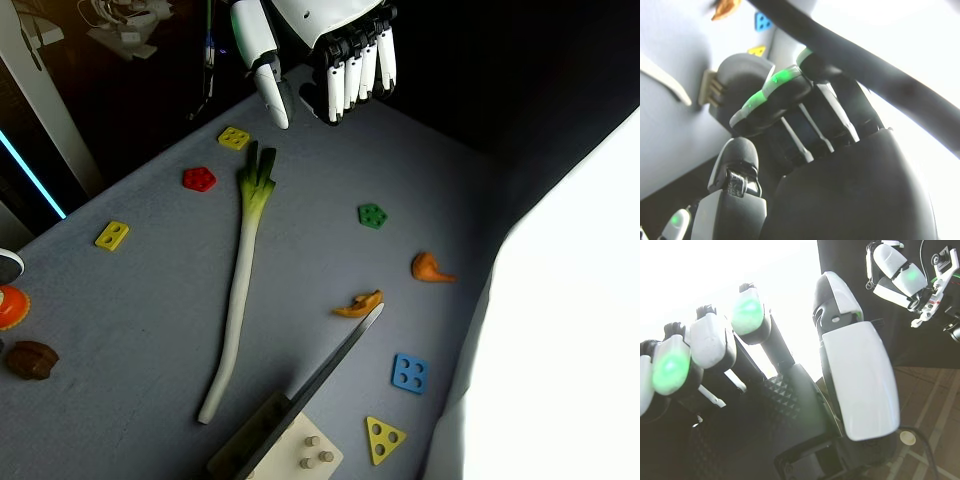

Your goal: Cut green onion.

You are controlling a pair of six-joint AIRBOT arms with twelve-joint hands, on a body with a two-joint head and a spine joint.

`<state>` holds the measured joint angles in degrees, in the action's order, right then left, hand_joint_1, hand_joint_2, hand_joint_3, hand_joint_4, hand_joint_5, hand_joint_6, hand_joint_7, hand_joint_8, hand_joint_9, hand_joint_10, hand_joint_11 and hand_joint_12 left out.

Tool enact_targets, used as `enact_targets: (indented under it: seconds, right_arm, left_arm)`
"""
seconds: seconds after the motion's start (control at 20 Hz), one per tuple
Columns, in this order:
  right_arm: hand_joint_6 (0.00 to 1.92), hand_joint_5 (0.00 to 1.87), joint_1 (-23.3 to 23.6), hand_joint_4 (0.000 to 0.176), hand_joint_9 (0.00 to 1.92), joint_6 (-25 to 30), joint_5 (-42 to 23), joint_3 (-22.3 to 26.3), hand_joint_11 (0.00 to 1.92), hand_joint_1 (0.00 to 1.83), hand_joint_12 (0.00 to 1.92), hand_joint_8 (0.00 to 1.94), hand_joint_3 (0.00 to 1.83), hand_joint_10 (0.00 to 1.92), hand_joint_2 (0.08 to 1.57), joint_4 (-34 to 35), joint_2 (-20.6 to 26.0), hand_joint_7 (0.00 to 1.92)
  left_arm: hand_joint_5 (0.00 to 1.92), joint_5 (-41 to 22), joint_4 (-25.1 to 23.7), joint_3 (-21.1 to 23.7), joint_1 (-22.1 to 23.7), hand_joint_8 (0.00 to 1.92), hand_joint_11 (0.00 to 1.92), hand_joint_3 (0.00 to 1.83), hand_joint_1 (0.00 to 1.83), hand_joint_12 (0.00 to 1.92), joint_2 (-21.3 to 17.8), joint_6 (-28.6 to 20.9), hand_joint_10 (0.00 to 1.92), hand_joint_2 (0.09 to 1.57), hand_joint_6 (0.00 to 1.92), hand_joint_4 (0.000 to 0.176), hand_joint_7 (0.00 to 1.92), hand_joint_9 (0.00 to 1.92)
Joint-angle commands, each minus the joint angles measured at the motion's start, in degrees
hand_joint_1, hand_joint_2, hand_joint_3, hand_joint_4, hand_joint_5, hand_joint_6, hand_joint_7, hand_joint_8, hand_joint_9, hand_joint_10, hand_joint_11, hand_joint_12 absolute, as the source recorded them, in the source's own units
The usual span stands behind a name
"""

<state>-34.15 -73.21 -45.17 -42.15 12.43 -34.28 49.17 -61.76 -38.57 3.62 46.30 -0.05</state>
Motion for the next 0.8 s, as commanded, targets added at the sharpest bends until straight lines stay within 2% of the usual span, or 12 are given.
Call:
enact_targets:
  seconds: [0.0,0.05,0.15,0.25,0.3,0.35,0.4,0.45,0.75]
  right_arm:
    - [0.19,0.03,0.67,0.000,0.01,-0.01,-7.15,0.07,0.00,0.19,0.19,0.12,0.26,0.27,1.13,-0.11,0.26,0.09]
    - [0.19,0.03,0.67,0.000,0.01,-0.03,-7.16,0.07,0.00,0.19,0.19,0.12,0.26,0.27,1.13,-0.11,0.26,0.09]
    - [0.07,0.11,0.67,0.000,0.05,-0.07,-7.17,0.06,0.00,0.21,0.09,0.01,0.02,0.21,1.25,-0.07,0.26,0.17]
    - [0.07,0.11,0.69,0.000,0.02,-0.98,-7.17,0.04,0.00,0.16,0.01,0.01,0.02,0.18,1.27,1.12,0.25,0.18]
    - [0.07,0.12,0.69,0.000,0.02,-1.33,-7.17,-0.09,0.01,0.20,0.00,0.00,0.02,0.18,1.26,1.57,0.20,0.17]
    - [0.02,0.17,0.68,0.000,0.06,-1.53,-7.17,-0.20,0.00,0.23,0.15,0.00,0.00,0.17,1.27,1.74,0.13,0.19]
    - [0.01,0.18,0.68,0.000,0.07,-2.25,-7.16,-0.47,0.00,0.25,0.25,0.00,0.00,0.17,1.27,2.53,-0.01,0.19]
    - [0.01,0.18,0.68,0.000,0.07,-3.18,-7.16,-0.81,0.00,0.25,0.27,0.00,0.00,0.17,1.27,3.63,-0.26,0.19]
    - [0.00,0.18,0.91,0.000,0.07,-6.52,-7.17,-4.75,0.00,0.24,0.22,0.00,0.00,0.16,1.27,9.65,-2.41,0.19]
  left_arm:
    - [0.21,-2.12,-4.04,0.05,0.37,0.05,0.00,0.13,0.30,0.93,0.19,0.07,0.15,1.25,0.08,0.024,0.30,0.29]
    - [0.21,-2.28,-4.04,0.14,0.28,0.05,0.00,0.13,0.30,0.93,0.19,0.08,0.15,1.25,0.08,0.024,0.30,0.29]
    - [0.24,-2.38,-4.04,0.18,0.06,0.00,0.00,0.01,0.31,0.89,0.19,0.09,0.03,1.32,0.01,0.022,0.31,0.34]
    - [0.23,-2.43,-4.04,0.22,-0.01,0.00,0.00,0.01,0.26,0.96,0.24,0.09,0.01,1.34,0.00,0.016,0.29,0.33]
    - [0.23,-2.54,-4.04,0.41,-0.01,0.00,0.00,0.01,0.25,0.99,0.25,0.11,0.01,1.34,0.00,0.007,0.29,0.33]
    - [0.24,-2.55,-4.04,0.53,-0.01,0.01,0.00,0.00,0.26,1.02,0.24,0.12,0.01,1.33,0.01,0.005,0.32,0.34]
    - [0.25,-2.62,-4.04,0.75,-0.01,0.01,0.00,0.00,0.30,1.00,0.23,0.64,0.01,1.32,0.01,0.009,0.32,0.33]
    - [0.25,-2.98,-4.04,0.99,-0.10,0.01,0.00,0.00,0.30,0.99,0.21,1.45,0.01,1.32,0.01,0.010,0.32,0.32]
    - [0.24,-3.96,-4.03,0.71,-0.55,0.00,0.00,0.00,0.28,0.97,0.12,2.25,0.00,1.33,0.00,0.012,0.30,0.31]
